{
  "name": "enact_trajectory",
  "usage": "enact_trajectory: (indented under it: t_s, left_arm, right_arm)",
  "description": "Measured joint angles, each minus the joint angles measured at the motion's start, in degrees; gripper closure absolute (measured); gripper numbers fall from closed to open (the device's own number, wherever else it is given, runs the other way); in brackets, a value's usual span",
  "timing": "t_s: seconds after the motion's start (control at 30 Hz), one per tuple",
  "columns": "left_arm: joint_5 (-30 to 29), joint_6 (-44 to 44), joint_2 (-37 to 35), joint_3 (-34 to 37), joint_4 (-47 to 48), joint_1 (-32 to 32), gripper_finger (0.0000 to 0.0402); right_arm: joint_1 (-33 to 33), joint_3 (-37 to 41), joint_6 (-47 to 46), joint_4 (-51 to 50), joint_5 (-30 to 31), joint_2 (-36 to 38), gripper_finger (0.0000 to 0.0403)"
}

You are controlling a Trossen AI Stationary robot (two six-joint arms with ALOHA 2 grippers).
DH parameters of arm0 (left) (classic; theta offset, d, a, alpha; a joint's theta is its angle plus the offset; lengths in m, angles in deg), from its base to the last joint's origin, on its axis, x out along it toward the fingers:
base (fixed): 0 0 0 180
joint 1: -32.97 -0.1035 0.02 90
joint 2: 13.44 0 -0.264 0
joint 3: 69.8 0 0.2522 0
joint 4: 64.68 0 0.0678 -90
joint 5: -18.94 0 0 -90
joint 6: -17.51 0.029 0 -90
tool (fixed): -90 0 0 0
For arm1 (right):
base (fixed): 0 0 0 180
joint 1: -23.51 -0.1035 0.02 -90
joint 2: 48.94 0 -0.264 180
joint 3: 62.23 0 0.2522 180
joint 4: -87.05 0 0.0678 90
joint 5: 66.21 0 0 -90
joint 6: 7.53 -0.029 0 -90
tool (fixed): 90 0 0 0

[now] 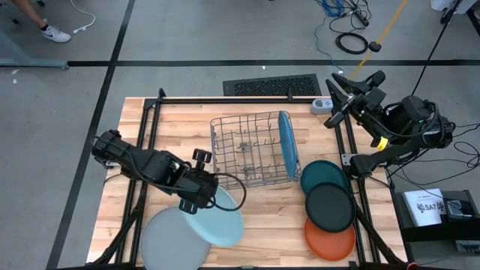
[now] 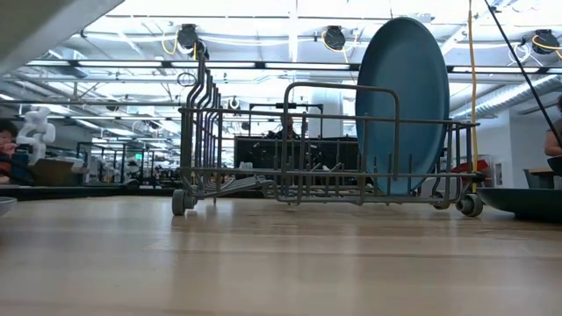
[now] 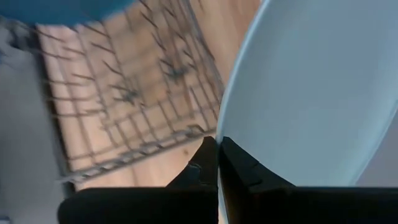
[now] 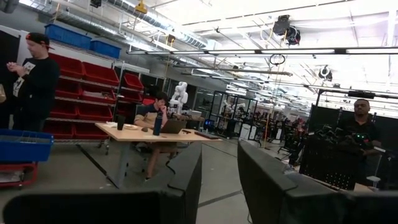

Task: Sort dishes
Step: Put the light blue plate into the dish rack

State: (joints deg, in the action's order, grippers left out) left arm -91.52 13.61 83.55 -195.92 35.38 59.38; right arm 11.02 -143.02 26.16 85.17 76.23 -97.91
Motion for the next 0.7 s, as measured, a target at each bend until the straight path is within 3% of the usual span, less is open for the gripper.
enact_trajectory:
  t_s: [0.3,0.5,0.7]
  left_arm:
    - [-14.14,10.21,-0.02,-4.49,-5.12,0.04,0.0402]
    - [-21.53,25.82,-0.06,-4.96,-16.43,-1.55,0.0401]
    - [-25.34,43.77,-0.06,-4.96,-29.71,-4.14,0.0401]
  right_arm:
    - [0.00,0.01,-0.02,-0.20,0.01,-0.02,0.0305]
    - [0.00,0.01,-0.02,-0.22,0.01,-0.02,0.0305]
    - [0.01,0.00,-0.04,-0.20,0.01,-0.02,0.0305]
